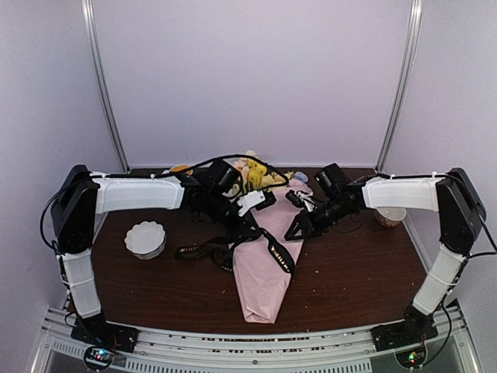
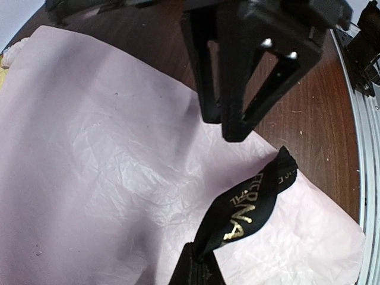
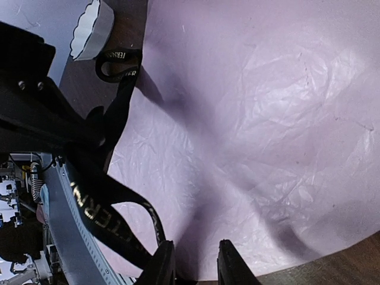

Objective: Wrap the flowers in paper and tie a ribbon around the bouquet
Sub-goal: Cross the ribbon over the folded bouquet.

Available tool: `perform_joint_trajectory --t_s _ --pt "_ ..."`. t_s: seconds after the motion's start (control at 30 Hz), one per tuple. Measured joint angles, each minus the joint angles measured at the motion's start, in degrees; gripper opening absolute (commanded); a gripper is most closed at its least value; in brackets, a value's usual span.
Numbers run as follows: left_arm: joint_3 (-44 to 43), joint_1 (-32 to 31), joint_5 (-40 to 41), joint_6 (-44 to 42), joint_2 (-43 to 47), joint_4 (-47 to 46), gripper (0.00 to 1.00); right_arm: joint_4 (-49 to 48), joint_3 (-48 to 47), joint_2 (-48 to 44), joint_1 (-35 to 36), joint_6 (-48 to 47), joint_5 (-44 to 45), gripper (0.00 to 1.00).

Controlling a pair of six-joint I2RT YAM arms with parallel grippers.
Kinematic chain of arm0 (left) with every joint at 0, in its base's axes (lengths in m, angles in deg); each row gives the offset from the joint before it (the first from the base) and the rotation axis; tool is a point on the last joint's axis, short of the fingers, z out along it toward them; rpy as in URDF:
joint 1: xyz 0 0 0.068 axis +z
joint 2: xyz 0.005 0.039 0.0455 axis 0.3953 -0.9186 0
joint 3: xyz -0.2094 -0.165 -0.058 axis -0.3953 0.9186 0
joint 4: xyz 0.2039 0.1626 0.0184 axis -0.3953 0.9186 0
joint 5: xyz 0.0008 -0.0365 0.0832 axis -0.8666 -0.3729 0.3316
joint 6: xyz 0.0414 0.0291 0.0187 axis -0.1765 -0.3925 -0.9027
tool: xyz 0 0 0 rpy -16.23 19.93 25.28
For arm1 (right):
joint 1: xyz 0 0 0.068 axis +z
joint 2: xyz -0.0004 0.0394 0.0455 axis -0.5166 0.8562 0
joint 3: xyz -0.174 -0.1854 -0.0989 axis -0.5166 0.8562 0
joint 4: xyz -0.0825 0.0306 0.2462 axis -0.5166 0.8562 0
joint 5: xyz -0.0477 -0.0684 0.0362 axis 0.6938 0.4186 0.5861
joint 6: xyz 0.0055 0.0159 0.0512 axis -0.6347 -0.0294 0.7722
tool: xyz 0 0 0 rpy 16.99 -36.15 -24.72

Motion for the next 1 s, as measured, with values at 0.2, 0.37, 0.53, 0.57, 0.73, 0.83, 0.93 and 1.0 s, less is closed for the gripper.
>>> perform_joint_trajectory --t_s 0.2,0.37,0.53,0.57,0.73,0.83,0.93,1.0 --pt "0.09 0.13 0.15 1.44 -0.44 -0.24 0.0 -17.51 15.39 -11.34 3.8 6.99 2.6 0.26" --pt "0.28 0.46 0.15 2.34 -0.76 -0.28 0.0 -31.08 23.04 -16.15 8.61 10.03 8.37 0.26" --pt "0.31 0.74 0.15 2.67 -0.76 -0.31 0.0 -39.6 25.73 -17.55 15.19 9.92 14.51 0.26" --pt "0.31 0.76 0.15 2.75 -0.76 -0.33 0.0 -40.59 25.83 -17.42 16.11 9.84 15.54 0.26" --pt "0.31 0.83 0.04 2.89 -0.76 -0.37 0.0 -45.03 25.83 -14.29 17.73 9.77 19.74 0.26" --pt "0.31 0.96 -0.13 3.13 -0.76 -0.39 0.0 -46.12 25.83 -11.39 18.21 9.7 22.86 0.27" --pt "0.31 1.11 -0.22 3.28 -0.76 -0.39 0.0 -46.27 25.83 -9.42 18.51 9.62 26.05 0.31" --pt "0.31 1.22 -0.28 3.37 -0.76 -0.39 0.0 -46.27 25.83 -9.11 18.6 9.62 28.41 0.33"
